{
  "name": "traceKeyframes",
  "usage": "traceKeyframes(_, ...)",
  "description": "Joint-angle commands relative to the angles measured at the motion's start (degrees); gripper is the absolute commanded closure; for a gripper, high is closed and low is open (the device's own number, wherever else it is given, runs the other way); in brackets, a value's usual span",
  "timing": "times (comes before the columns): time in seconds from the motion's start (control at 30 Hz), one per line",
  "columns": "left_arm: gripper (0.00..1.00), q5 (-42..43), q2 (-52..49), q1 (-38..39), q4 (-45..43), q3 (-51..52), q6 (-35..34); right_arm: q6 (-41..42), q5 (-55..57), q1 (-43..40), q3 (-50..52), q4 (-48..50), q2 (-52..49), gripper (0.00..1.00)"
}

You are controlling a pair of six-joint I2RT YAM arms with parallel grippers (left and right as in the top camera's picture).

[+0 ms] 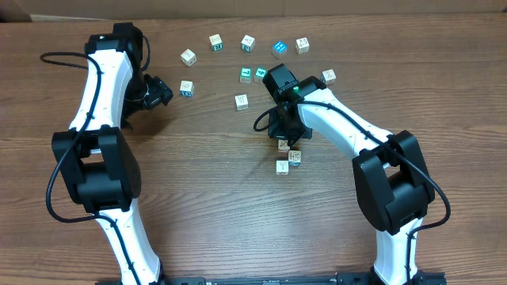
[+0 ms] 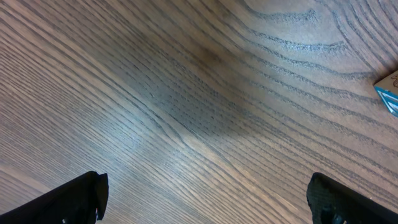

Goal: Form a circle

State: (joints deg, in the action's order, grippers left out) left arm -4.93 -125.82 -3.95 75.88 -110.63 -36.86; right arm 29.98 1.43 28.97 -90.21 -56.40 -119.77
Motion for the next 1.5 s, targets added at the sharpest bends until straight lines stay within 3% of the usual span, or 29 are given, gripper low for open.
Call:
traceKeyframes(0.0, 0.0, 0.0, -0.2, 0.2, 0.1, -1.0, 0.9, -0.5, -0.2, 0.3, 0.2, 0.4, -0.1, 0.95)
traceKeyframes(0.37, 0.0, 0.0, -0.2, 0.2, 0.1, -1.0, 0.9, 0.2, 2.6, -2.5, 0.2, 5.4, -0.1, 0.88)
traceKeyframes(0.5, 0.01, 0.0, -0.2, 0.2, 0.1, -0.9, 0.9, 0.2, 2.5, -4.9, 0.2, 4.2, -0.1, 0.78)
traceKeyframes(0.8, 0.01, 0.0, -0.2, 0.2, 0.1, -0.9, 0.9, 0.2, 2.6, -9.7, 0.2, -0.1, -0.1, 0.4)
traceKeyframes(0.93, 0.0, 0.0, -0.2, 0.2, 0.1, -1.0, 0.9, 0.2, 2.6, -10.4, 0.2, -1.0, -0.1, 0.33)
traceKeyframes(1.07, 0.01, 0.0, -0.2, 0.2, -0.3, -0.9, 0.9, 0.2, 2.6, -10.8, 0.2, -1.1, -0.1, 0.18)
traceKeyframes(1.47, 0.01, 0.0, -0.2, 0.2, -1.8, -0.9, 0.9, 0.2, 2.6, -10.8, 0.2, -1.6, -0.1, 0.06)
